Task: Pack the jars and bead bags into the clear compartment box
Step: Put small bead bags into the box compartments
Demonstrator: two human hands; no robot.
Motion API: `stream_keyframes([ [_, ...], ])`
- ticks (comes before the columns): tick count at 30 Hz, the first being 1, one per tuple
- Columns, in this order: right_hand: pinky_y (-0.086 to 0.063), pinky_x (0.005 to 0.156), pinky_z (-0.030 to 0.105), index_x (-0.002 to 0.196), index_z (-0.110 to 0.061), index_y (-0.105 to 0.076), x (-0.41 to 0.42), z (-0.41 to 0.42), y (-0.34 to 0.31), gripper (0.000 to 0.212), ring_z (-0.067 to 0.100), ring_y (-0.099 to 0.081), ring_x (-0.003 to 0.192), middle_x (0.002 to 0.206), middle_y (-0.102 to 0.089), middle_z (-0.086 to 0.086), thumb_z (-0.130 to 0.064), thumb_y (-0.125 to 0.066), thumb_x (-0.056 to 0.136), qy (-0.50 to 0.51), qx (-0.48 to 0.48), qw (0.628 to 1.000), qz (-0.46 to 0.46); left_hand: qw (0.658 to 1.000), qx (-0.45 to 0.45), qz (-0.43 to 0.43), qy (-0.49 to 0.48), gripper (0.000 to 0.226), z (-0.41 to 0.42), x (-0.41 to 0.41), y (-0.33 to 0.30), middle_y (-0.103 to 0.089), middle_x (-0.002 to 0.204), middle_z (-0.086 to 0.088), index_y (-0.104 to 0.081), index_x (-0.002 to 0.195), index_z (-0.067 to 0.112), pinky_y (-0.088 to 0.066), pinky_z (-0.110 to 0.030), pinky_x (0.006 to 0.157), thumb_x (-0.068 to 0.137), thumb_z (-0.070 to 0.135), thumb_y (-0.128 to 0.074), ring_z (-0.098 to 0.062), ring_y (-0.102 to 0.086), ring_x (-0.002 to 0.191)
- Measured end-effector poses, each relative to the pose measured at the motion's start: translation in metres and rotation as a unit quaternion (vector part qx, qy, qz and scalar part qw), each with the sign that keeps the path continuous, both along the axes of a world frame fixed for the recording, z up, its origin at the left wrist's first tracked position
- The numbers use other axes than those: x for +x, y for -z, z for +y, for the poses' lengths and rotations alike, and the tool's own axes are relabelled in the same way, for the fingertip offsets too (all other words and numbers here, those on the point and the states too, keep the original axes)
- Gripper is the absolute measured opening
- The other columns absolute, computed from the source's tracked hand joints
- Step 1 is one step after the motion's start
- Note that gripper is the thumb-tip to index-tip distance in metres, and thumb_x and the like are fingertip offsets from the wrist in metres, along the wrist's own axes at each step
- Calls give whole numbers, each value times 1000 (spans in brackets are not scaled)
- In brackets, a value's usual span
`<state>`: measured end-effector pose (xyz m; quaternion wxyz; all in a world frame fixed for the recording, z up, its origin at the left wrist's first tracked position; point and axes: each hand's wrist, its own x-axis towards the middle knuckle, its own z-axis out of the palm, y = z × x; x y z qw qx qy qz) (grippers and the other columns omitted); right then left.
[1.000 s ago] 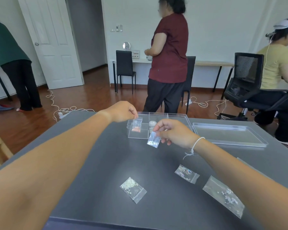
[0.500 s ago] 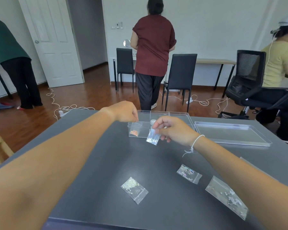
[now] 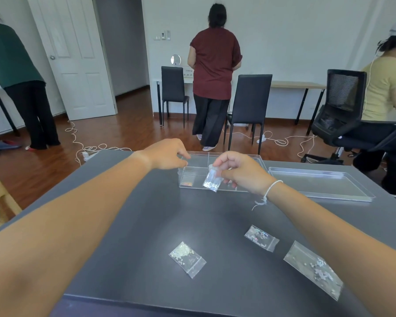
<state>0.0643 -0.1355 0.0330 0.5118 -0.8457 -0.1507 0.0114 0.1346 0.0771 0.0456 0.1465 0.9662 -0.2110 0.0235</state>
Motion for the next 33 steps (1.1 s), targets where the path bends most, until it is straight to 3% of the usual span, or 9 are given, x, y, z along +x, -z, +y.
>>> stream_keyframes([
  [4,-41,43,13,92,-19,-57,8,4,-11,22,10,-50,55,68,-61,-7,0,-59,81,33,10,999,-26,999,-37,31,1,36,9,-5,2,-52,130,9,-62,118,23,-33,-25,100,84,34,-59,-8,-48,108],
  [8,-39,43,4,87,-16,-60,19,14,-20,17,3,-52,59,68,-63,-6,0,-59,80,59,13,997,-38,997,-47,56,-4,43,15,-9,4,-47,140,8,-57,125,22,-30,-25,104,84,36,-59,-10,-47,117],
  [15,-45,68,23,85,-16,-62,39,33,-26,14,15,-56,81,86,-65,4,-4,-63,78,86,-32,995,-39,994,-76,72,-9,46,18,-14,9,-43,145,7,-54,128,20,-26,-31,113,85,35,-58,-13,-40,131],
  [18,-41,61,17,92,-10,-66,45,42,-24,15,16,-55,81,89,-65,5,-5,-63,78,81,-73,993,-35,992,-100,74,-9,45,20,-14,13,-44,144,7,-54,128,20,-26,-33,114,85,35,-58,-12,-39,132],
  [21,-40,58,20,88,-11,-69,48,46,-19,15,16,-53,78,88,-61,1,-5,-65,76,73,-123,989,-33,990,-116,77,-3,46,22,-15,18,-43,144,8,-54,128,21,-24,-33,115,86,36,-57,-10,-38,133],
  [26,-48,87,34,76,-21,-65,48,48,-13,11,22,-59,91,90,-61,-1,-11,-62,80,54,-189,980,-22,989,-122,79,-4,46,24,-15,21,-41,145,11,-52,130,23,-22,-30,115,86,39,-55,-8,-35,134],
  [28,-45,98,41,74,-24,-63,48,50,-12,13,24,-60,100,91,-63,-2,-14,-60,82,47,-220,974,-16,990,-121,77,-1,46,23,-16,21,-41,145,10,-51,130,22,-21,-29,114,87,39,-55,-8,-34,135],
  [33,-37,103,44,75,-28,-64,49,51,-10,15,22,-58,103,102,-69,-3,-17,-58,83,58,-271,961,-23,990,-121,75,6,46,23,-17,22,-40,146,9,-50,131,21,-19,-24,111,88,37,-54,-7,-33,135],
])
